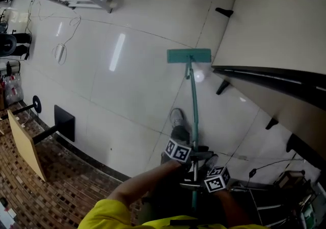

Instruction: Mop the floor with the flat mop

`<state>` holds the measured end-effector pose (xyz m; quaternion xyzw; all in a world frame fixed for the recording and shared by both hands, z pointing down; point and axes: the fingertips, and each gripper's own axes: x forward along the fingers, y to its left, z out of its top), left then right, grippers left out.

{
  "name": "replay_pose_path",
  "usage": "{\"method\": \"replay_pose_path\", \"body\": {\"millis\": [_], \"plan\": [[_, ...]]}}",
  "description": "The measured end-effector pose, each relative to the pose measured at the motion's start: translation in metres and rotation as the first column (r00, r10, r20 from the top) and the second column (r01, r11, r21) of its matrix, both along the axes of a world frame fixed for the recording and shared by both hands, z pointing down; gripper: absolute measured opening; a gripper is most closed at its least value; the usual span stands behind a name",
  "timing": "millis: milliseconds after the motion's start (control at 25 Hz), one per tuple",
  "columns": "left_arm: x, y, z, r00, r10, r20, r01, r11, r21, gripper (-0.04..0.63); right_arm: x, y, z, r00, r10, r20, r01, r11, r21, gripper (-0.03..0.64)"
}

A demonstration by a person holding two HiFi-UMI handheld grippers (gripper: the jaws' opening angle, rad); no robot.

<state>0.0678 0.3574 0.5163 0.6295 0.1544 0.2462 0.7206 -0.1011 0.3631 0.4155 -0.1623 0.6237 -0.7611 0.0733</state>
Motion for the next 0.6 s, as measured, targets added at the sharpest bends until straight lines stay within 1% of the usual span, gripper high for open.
{"method": "replay_pose_path", "body": {"millis": [40,120,200,320,400,520,600], "plan": [[-0.001,0.005,-0.002,1.0,-0.03,-0.001,0.03,0.999,-0.012,0.246,0.0,0.007,-0.003,1.0,-0.007,-0.001,0.007,1.0,-0.009,0.244],[0.007,-0.007,0.002,0.997,-0.072,-0.017,0.071,0.997,-0.022,0.247,0.01,-0.003,0.001,1.0,0.006,0.006,-0.006,1.0,-0.002,0.244],[0.025,-0.034,0.008,0.998,-0.055,-0.038,0.055,0.998,-0.003,0.272,0.026,-0.03,0.006,1.0,0.011,0.024,-0.012,1.0,0.029,0.252],[0.057,-0.084,0.016,0.999,-0.011,-0.052,0.012,0.999,0.031,0.288,0.059,-0.085,0.013,0.998,0.055,0.035,-0.058,0.995,0.077,0.256],[0.077,-0.117,0.03,0.998,0.002,-0.062,0.001,0.998,0.058,0.29,0.077,-0.117,0.032,0.998,0.064,0.002,-0.064,0.992,0.105,0.259],[0.107,-0.169,0.068,0.997,0.028,-0.072,-0.021,0.995,0.102,0.284,0.104,-0.169,0.077,0.996,0.054,-0.075,-0.04,0.984,0.173,0.251],[0.132,-0.218,0.094,0.996,0.022,-0.082,-0.011,0.99,0.139,0.277,0.13,-0.218,0.107,0.99,0.103,-0.096,-0.081,0.975,0.206,0.239]]}}
